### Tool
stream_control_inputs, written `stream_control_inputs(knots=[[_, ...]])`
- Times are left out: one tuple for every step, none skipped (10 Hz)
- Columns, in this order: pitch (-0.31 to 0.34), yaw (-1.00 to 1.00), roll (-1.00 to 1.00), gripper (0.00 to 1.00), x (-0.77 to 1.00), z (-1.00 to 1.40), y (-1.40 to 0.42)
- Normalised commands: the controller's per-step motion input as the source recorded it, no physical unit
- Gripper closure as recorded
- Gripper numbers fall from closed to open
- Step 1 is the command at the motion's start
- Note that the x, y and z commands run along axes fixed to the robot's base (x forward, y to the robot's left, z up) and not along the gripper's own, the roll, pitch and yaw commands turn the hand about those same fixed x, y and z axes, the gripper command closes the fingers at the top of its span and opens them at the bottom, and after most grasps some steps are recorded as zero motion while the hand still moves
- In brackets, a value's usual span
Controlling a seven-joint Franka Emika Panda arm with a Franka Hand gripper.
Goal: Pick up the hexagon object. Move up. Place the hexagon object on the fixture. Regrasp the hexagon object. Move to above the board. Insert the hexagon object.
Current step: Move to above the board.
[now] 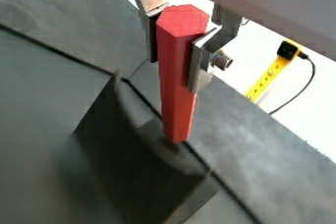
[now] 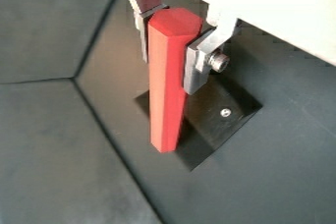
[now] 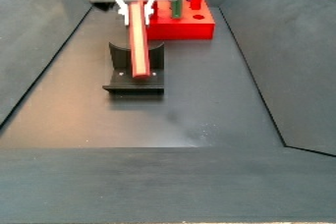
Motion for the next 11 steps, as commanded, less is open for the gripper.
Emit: stream_control_inputs(knots=[[-0.448, -0.25, -0.08, 1.00, -0.22, 1.00, 0.15], [-0.369, -0.32, -0.05, 1.00, -0.22, 1.00, 0.15], [-0.275, -0.38, -0.02, 1.00, -0.22, 1.00, 0.15], [-0.185, -0.40, -0.02, 1.00, -0.22, 1.00, 0.15], [-0.072, -0.40, -0.03, 1.00, -0.21, 1.00, 0.16], [-0.004, -0.37, -0.04, 1.00, -0.18, 0.84, 0.14], [0.067, -0.30, -0.04, 1.00, -0.11, 0.52, 0.09], [0.118, -0.25, -0.05, 1.00, -0.08, 0.27, 0.07], [0.130, -0.19, -1.00, 1.00, -0.37, 0.40, -1.00], [0.140, -0.17, -1.00, 1.00, -0.37, 0.39, -1.00], [0.151, -0.16, -1.00, 1.00, -0.39, 0.41, -1.00]])
